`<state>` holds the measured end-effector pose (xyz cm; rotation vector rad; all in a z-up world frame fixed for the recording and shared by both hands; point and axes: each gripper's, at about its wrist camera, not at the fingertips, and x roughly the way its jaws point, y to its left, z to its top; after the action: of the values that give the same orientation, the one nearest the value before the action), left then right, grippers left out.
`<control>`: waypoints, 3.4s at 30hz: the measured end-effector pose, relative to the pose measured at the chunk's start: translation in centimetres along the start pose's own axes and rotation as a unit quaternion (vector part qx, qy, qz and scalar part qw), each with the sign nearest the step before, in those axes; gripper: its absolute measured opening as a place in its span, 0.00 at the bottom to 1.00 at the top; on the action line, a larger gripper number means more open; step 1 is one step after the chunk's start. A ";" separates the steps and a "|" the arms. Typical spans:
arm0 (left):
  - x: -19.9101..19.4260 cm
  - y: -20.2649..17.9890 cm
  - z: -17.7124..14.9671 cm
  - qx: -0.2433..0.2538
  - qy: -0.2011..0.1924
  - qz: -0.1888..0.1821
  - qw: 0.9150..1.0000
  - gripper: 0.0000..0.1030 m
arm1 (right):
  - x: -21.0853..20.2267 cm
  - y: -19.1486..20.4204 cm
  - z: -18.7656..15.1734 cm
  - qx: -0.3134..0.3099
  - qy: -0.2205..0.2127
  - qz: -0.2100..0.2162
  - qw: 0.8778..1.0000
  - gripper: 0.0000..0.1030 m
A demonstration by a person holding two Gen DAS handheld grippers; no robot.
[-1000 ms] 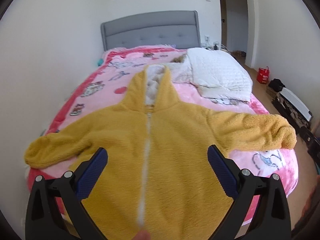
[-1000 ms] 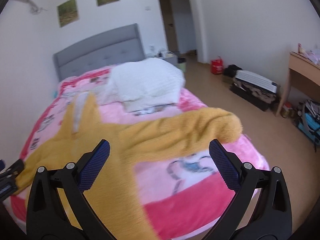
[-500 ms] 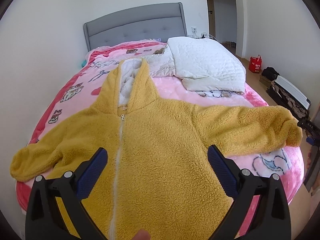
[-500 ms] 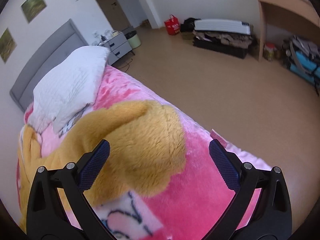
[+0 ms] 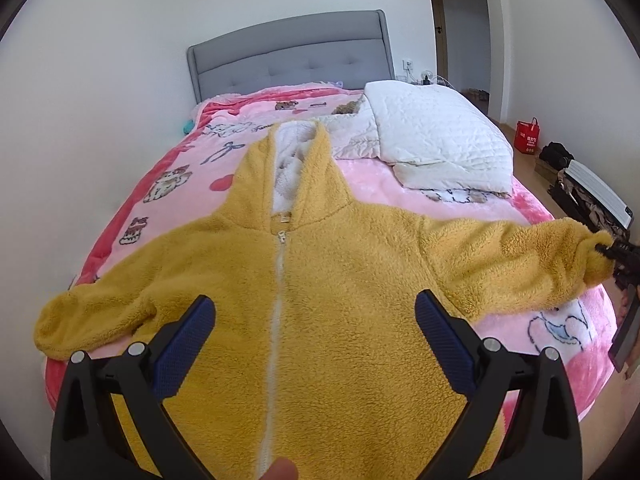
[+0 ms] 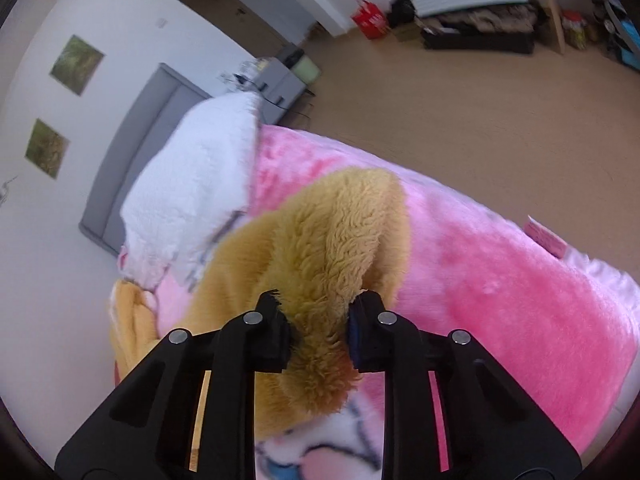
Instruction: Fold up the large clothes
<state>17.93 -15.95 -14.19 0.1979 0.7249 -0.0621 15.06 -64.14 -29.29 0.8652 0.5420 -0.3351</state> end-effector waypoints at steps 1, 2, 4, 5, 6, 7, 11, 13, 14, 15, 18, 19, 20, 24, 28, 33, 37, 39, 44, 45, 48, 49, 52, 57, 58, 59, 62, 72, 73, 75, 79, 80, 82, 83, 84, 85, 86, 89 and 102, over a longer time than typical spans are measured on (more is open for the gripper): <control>-0.4 0.5 0.0 -0.002 -0.002 0.001 1.000 0.95 | -1.0 1.6 0.1 -0.020 -0.011 0.010 1.000 0.18; -0.8 1.3 -0.1 -0.006 -0.005 0.002 1.000 0.95 | -2.0 4.2 0.2 -0.044 -0.021 0.029 0.998 0.18; -1.5 2.5 -0.5 -0.010 -0.009 0.007 1.000 0.95 | -3.8 8.9 0.1 -0.079 -0.032 0.062 0.994 0.18; -1.8 3.5 -0.9 -0.013 -0.009 0.013 1.000 0.95 | -4.6 11.2 -0.1 -0.093 -0.035 0.078 0.992 0.18; -1.9 4.3 -1.2 -0.017 -0.008 0.016 1.000 0.95 | -5.4 14.2 -0.4 -0.109 -0.036 0.098 0.989 0.18; -2.1 5.5 -1.6 -0.022 -0.004 0.019 1.000 0.95 | -6.1 17.2 -0.8 -0.123 -0.034 0.119 0.985 0.18; -2.2 10.0 -3.9 -0.044 0.001 0.027 0.999 0.95 | -6.9 29.4 -4.0 -0.185 -0.006 0.194 0.963 0.18; -2.0 12.6 -5.2 -0.052 0.005 0.031 0.998 0.95 | -6.1 36.0 -7.2 -0.222 0.019 0.220 0.950 0.18; -1.8 13.8 -5.7 -0.054 0.007 0.031 0.998 0.95 | -5.5 38.6 -8.9 -0.233 0.033 0.231 0.944 0.18; -1.5 15.2 -6.4 -0.056 0.010 0.033 0.998 0.95 | -4.6 41.2 -10.8 -0.242 0.050 0.240 0.939 0.18; -1.2 18.6 -7.7 -0.069 0.012 0.039 0.997 0.95 | -0.8 48.6 -18.5 -0.282 0.105 0.241 0.923 0.18; -1.1 19.8 -8.0 -0.072 0.009 0.039 0.997 0.95 | 0.6 50.8 -21.7 -0.304 0.124 0.233 0.915 0.18; -1.0 21.1 -8.4 -0.074 0.006 0.042 0.996 0.95 | 1.8 52.5 -24.5 -0.323 0.138 0.225 0.909 0.18; -0.1 25.7 -9.5 -0.082 0.008 0.071 0.994 0.95 | 7.8 57.3 -37.3 -0.391 0.221 0.180 0.875 0.18; 0.7 29.5 -10.7 -0.100 0.021 0.104 0.989 0.95 | 11.8 58.2 -46.9 -0.470 0.232 0.123 0.842 0.18; 1.5 33.6 -12.7 -0.131 0.035 0.133 0.982 0.95 | 14.8 57.4 -52.9 -0.534 0.230 0.062 0.811 0.39; 1.4 35.3 -13.0 -0.137 0.035 0.141 0.980 0.95 | 12.3 57.1 -52.3 -0.533 0.217 0.149 0.804 0.64; 0.9 36.2 -12.5 -0.144 0.017 0.130 0.981 0.95 | 9.7 56.6 -49.6 -0.502 0.202 0.221 0.812 0.76; 1.6 36.0 -8.7 -0.132 -0.021 0.086 0.987 0.95 | 3.5 52.4 -38.5 -0.404 0.152 0.284 0.856 0.84; 2.5 35.3 -7.3 -0.116 -0.023 0.075 0.990 0.95 | 2.9 51.2 -36.4 -0.400 0.142 0.271 0.864 0.84; 6.8 33.7 -3.9 -0.081 -0.021 0.019 0.996 0.95 | 2.3 46.5 -30.1 -0.391 0.121 0.206 0.889 0.84; 8.5 33.2 -2.9 -0.080 -0.016 0.008 0.997 0.95 | 2.3 44.3 -27.9 -0.389 0.105 0.168 0.899 0.84; 14.0 31.6 0.4 -0.069 0.016 -0.037 0.997 0.95 | 3.4 39.5 -23.8 -0.380 0.086 0.077 0.918 0.76; 20.5 29.0 3.1 -0.059 0.061 -0.104 0.991 0.95 | 7.4 33.3 -19.0 -0.321 0.157 0.047 0.933 0.45; 21.3 28.4 3.1 -0.056 0.068 -0.104 0.991 0.94 | 8.2 32.6 -18.8 -0.312 0.163 0.043 0.935 0.44; 22.6 27.8 3.1 -0.053 0.086 -0.104 0.989 0.88 | 8.7 32.2 -18.8 -0.310 0.163 0.039 0.936 0.44; 24.5 27.1 2.4 -0.059 0.137 -0.179 0.973 0.65 | 9.5 31.8 -19.7 -0.319 0.161 0.024 0.934 0.45; 26.1 27.3 -1.4 -0.081 0.114 -0.185 0.973 0.64 | 11.0 31.9 -21.6 -0.342 0.144 0.026 0.928 0.54; 26.2 27.5 -1.6 -0.089 0.107 -0.190 0.972 0.64 | 11.2 31.9 -21.8 -0.346 0.149 0.028 0.926 0.54; 26.2 27.7 -1.9 -0.102 0.091 -0.204 0.969 0.54 | 11.7 31.7 -22.3 -0.346 0.156 0.028 0.925 0.50; 26.3 27.7 -1.8 -0.098 0.089 -0.182 0.974 0.25 | 13.1 31.1 -24.0 -0.374 0.186 0.000 0.908 0.28; 26.1 27.8 -1.7 -0.096 0.083 -0.182 0.975 0.22 | 13.3 30.8 -24.2 -0.374 0.185 -0.002 0.909 0.28; 25.2 28.3 -0.9 -0.098 0.054 -0.181 0.977 0.19 | 13.4 30.5 -24.1 -0.363 0.185 -0.005 0.913 0.28; 24.9 28.6 -0.6 -0.102 0.046 -0.176 0.978 0.18 | 13.5 30.4 -23.9 -0.354 0.186 -0.005 0.917 0.28; 24.3 29.3 -0.1 -0.114 0.030 -0.173 0.978 0.17 | 13.2 30.5 -23.7 -0.351 0.182 0.000 0.919 0.27; 23.6 30.1 0.3 -0.123 0.012 -0.168 0.978 0.16 | 12.7 30.8 -23.6 -0.354 0.170 0.008 0.919 0.27; 23.1 30.6 0.5 -0.127 -0.002 -0.163 0.978 0.16 | 12.3 31.0 -23.6 -0.361 0.161 0.012 0.918 0.27; 23.4 32.1 0.7 -0.132 0.002 -0.145 0.981 0.16 | 12.6 31.2 -23.8 -0.369 0.166 0.004 0.915 0.27; 26.6 34.5 -3.3 -0.166 0.041 -0.168 0.971 0.43 | 13.9 31.4 -24.9 -0.403 0.151 -0.025 0.902 0.41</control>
<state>39.97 18.82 -28.85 -0.2448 0.8340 -0.2539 33.94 -26.14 -30.77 0.0906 0.9056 0.0019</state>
